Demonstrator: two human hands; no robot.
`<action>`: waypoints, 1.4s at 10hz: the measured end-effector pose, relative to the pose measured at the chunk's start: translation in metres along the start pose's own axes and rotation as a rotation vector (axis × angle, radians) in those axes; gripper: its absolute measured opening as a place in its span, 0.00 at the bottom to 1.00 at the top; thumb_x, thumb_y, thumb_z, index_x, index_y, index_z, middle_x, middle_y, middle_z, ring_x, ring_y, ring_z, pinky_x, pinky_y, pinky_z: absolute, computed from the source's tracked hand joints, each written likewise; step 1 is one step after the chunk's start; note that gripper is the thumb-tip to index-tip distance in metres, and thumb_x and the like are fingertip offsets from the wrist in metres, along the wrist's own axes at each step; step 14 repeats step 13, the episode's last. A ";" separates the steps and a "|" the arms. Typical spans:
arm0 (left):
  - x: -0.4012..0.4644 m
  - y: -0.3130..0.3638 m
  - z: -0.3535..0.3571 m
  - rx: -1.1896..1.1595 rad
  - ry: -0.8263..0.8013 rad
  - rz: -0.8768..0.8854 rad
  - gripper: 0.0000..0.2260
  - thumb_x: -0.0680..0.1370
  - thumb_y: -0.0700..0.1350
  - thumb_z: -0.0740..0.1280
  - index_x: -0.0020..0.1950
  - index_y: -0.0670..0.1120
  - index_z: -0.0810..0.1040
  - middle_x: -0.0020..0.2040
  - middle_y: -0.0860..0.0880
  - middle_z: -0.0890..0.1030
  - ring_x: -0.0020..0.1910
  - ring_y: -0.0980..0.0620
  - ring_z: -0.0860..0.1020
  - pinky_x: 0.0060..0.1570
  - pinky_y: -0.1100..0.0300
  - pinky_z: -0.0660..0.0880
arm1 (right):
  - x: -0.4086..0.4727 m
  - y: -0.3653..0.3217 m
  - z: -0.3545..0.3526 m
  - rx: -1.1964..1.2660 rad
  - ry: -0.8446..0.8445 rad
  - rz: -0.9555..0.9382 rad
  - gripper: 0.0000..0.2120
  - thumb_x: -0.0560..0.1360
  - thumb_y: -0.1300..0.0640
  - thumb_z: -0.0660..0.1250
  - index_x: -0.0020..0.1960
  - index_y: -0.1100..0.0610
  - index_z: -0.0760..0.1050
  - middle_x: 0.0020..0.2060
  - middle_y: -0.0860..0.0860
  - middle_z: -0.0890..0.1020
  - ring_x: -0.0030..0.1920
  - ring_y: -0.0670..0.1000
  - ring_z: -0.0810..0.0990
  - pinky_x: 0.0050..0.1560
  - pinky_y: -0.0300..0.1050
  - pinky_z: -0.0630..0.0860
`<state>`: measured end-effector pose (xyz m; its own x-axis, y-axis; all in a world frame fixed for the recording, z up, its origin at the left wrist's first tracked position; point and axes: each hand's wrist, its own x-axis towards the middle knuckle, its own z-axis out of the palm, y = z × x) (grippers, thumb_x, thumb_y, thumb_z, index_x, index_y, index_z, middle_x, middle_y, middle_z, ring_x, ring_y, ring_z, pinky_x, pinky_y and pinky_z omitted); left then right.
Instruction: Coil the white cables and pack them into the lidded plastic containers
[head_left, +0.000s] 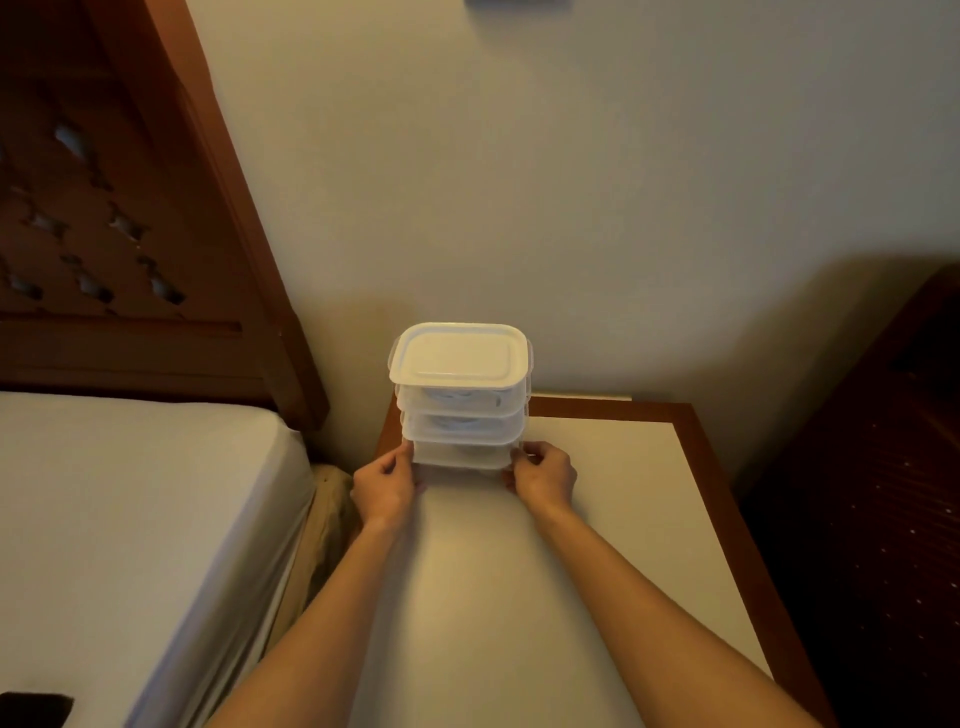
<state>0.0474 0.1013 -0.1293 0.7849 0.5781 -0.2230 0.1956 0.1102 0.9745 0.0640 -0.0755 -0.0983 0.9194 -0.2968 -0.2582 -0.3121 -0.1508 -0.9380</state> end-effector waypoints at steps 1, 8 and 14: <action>0.012 0.004 0.006 -0.025 0.015 -0.011 0.08 0.78 0.48 0.69 0.52 0.46 0.84 0.42 0.46 0.82 0.43 0.50 0.80 0.42 0.54 0.82 | 0.015 -0.005 0.008 -0.011 0.001 0.017 0.09 0.78 0.58 0.67 0.56 0.60 0.80 0.50 0.56 0.83 0.50 0.58 0.83 0.54 0.56 0.81; 0.036 0.014 0.020 -0.125 0.024 -0.110 0.15 0.75 0.51 0.71 0.57 0.44 0.82 0.51 0.46 0.82 0.51 0.50 0.81 0.43 0.56 0.81 | 0.044 -0.020 0.018 -0.008 -0.045 0.093 0.05 0.79 0.56 0.66 0.54 0.55 0.78 0.53 0.56 0.82 0.49 0.58 0.82 0.49 0.55 0.83; 0.026 0.046 0.009 0.229 -0.030 -0.196 0.13 0.71 0.51 0.71 0.44 0.41 0.82 0.41 0.40 0.81 0.36 0.44 0.79 0.36 0.57 0.77 | 0.007 -0.039 -0.005 -0.112 -0.221 0.121 0.10 0.80 0.57 0.62 0.58 0.57 0.77 0.44 0.56 0.81 0.41 0.54 0.81 0.37 0.45 0.79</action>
